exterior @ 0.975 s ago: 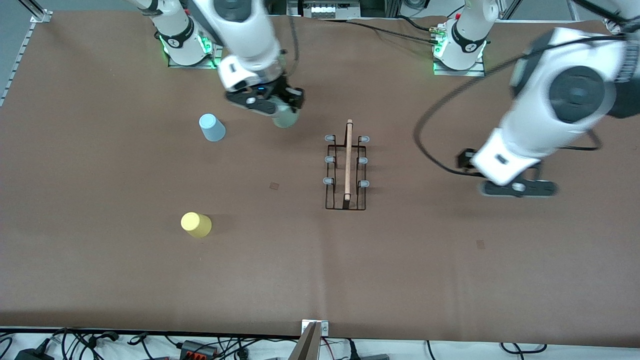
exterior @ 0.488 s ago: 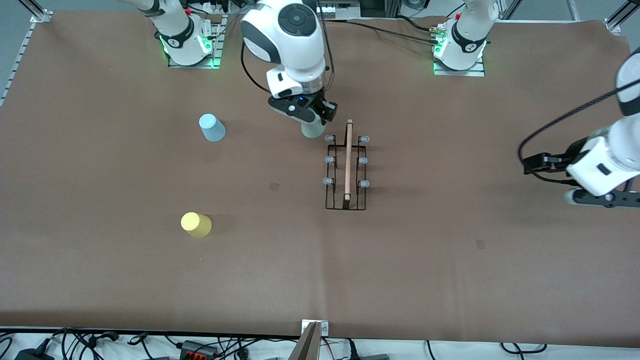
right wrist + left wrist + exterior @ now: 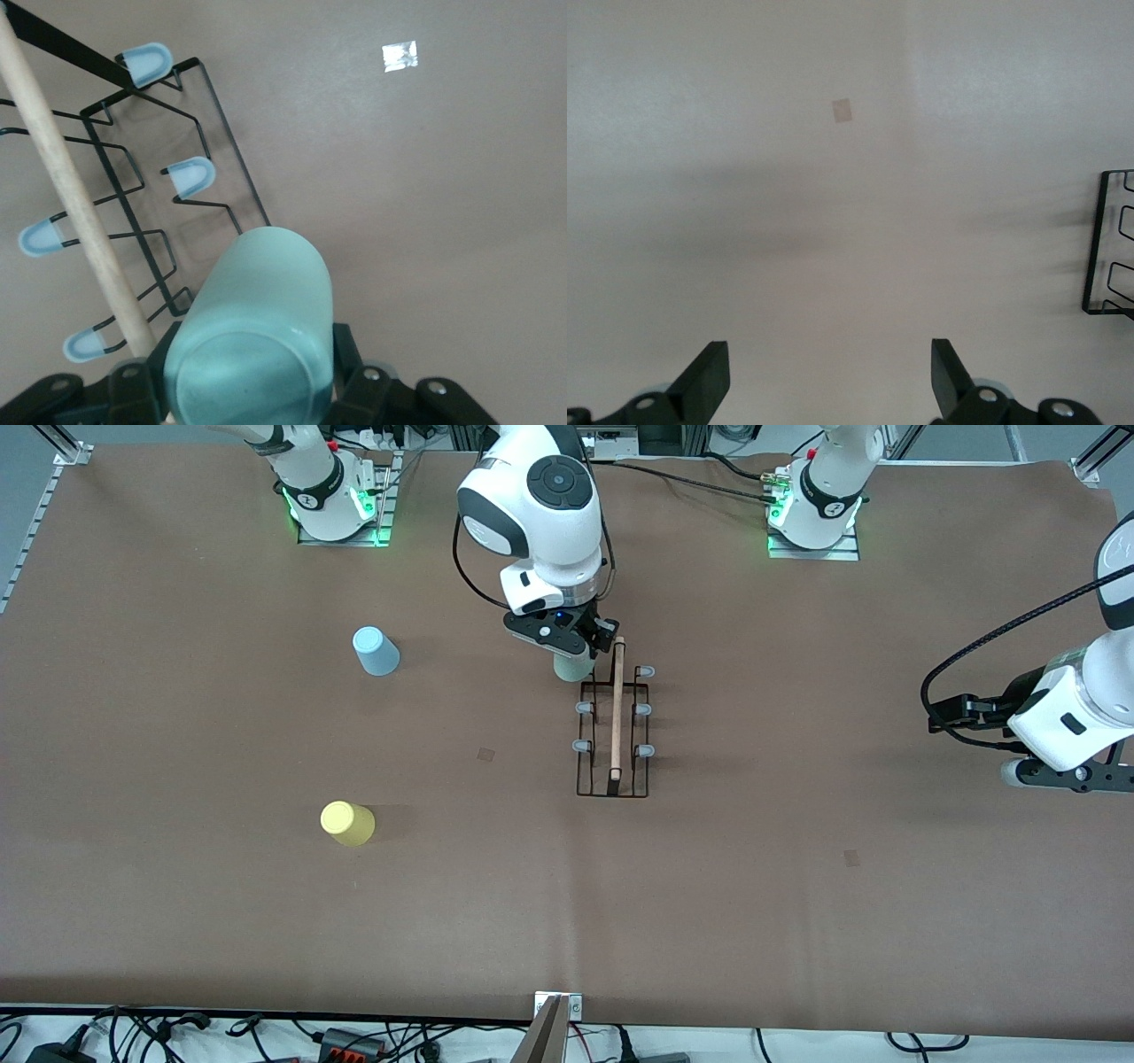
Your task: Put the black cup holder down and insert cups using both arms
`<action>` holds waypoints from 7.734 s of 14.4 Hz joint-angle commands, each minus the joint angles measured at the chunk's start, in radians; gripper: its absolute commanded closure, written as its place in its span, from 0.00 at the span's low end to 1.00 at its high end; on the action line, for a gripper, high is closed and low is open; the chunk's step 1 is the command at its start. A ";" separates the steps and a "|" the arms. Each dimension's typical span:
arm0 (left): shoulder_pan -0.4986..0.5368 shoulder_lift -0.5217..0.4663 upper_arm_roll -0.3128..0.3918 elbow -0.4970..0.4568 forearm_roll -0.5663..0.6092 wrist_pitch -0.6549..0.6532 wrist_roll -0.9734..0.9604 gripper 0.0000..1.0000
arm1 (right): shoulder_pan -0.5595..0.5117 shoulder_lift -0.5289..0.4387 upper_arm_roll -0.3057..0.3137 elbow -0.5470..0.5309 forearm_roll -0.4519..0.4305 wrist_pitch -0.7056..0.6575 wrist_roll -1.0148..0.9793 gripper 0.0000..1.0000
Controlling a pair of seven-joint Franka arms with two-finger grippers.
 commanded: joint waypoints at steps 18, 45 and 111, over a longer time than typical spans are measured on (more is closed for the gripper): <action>0.037 -0.009 -0.004 0.069 -0.028 -0.021 0.010 0.00 | -0.222 -0.054 -0.010 0.004 -0.052 -0.077 -0.393 0.00; 0.037 -0.015 -0.004 0.069 -0.028 -0.019 0.014 0.00 | -0.650 0.157 -0.101 -0.070 -0.082 0.295 -1.271 0.00; -0.440 -0.411 0.585 -0.367 -0.177 0.188 0.244 0.00 | -0.619 -0.389 -0.388 0.129 0.184 -0.595 -1.319 0.00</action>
